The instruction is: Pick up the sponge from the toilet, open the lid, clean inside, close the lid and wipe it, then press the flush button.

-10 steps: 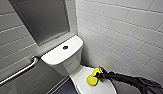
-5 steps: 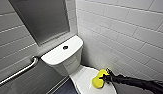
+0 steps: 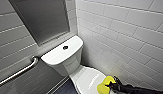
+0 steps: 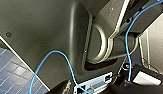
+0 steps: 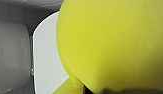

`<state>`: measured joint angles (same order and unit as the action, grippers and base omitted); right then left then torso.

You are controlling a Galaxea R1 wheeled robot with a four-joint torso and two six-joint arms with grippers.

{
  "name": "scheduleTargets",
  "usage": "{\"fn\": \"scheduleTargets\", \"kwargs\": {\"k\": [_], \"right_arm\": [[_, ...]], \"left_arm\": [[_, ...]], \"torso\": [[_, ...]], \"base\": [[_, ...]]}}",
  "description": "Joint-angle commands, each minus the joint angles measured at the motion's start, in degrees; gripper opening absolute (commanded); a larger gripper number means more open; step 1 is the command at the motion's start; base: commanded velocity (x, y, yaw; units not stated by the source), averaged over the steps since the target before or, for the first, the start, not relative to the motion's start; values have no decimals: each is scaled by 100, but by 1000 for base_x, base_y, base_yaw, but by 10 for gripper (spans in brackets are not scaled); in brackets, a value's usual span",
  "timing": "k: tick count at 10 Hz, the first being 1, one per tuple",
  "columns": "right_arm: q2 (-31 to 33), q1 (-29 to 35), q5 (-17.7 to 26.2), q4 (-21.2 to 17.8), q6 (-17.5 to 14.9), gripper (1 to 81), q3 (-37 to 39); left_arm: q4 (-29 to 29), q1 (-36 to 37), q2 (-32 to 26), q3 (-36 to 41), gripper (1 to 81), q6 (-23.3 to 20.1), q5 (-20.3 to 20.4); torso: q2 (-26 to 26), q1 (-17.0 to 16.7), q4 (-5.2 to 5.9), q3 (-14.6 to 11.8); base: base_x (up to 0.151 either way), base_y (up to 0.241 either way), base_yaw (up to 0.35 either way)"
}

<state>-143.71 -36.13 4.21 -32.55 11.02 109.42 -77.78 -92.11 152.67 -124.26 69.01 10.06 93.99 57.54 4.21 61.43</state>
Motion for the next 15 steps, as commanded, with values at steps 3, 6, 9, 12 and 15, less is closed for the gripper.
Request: {"fn": "scheduleTargets", "kwargs": {"k": [3,6,9,12,15], "right_arm": [[1648,15,-348,-6,-12,10,-1871],[2098,-925,-946,-6,-47,10,-2181],[2406,-1586,-1449,12,-82,10,-2594],[2934,-1341,-1837,311,-144,10,-3614],[2252,-51,-558,231,-135,10,-2862]], "left_arm": [[-53,-180,-157,95,811,-19,-118],[-54,-197,-254,95,811,-19,215],[-53,-189,-298,103,811,-19,251],[-71,-180,-229,86,811,-28,251],[-62,-163,-193,77,811,-28,242]], "torso": [[0,0,0,0],[0,0,0,0],[0,0,0,0],[0,0,0,0],[0,0,0,0]], "base": [[0,0,0],[0,0,0],[0,0,0],[0,0,0],[0,0,0]]}}
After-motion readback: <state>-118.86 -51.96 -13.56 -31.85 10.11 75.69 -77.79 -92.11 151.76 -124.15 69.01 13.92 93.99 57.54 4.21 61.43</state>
